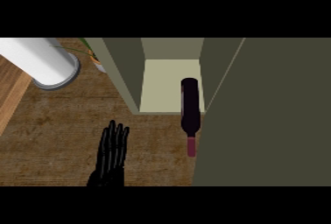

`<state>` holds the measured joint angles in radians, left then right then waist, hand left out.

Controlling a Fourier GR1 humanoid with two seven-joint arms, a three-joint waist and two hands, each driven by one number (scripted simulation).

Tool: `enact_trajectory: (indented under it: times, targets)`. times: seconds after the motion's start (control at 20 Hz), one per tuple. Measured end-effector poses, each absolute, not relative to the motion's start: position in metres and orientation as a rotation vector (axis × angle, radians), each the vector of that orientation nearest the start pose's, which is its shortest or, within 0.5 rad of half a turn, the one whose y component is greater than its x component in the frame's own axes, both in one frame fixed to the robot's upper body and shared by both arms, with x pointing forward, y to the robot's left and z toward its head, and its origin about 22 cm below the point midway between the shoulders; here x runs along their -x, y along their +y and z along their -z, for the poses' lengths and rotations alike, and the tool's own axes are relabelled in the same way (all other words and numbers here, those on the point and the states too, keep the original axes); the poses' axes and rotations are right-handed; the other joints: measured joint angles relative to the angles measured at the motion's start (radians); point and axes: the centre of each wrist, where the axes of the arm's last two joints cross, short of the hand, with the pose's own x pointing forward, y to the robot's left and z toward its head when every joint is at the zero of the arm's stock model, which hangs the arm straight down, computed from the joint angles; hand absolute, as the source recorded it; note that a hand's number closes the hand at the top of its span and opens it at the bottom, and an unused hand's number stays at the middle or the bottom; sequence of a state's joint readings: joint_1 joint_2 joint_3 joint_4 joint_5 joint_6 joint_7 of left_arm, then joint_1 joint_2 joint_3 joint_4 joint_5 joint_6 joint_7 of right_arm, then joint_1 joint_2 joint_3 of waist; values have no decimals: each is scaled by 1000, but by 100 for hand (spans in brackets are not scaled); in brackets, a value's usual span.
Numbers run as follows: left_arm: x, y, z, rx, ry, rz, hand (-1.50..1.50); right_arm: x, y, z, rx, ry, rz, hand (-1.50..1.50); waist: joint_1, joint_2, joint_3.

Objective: Pick up the wine, place it into the cabinet and close the cabinet

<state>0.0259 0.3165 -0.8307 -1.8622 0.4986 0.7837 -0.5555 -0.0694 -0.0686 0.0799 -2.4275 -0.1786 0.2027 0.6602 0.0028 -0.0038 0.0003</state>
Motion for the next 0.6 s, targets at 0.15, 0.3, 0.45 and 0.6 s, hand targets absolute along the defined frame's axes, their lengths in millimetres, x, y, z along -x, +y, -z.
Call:
enact_trajectory:
  times: [0.15,0.3,0.45,0.6]
  targets:
    - [-139,137,-35,246,-1914,-167,-150,-160,-215,-188,-266,-1794,-412,150,-1,0,0]
    - [-129,153,-38,259,-1914,-142,-150,-159,-215,-187,-269,-1787,-444,150,-1,0,0]
    - [-127,163,-41,259,-1914,-139,-150,-156,-211,-182,-305,-1749,-470,150,-4,0,0]
    - [-124,178,-46,247,-1921,-138,-150,-153,-202,-175,-375,-1694,-463,150,-2,0,0]
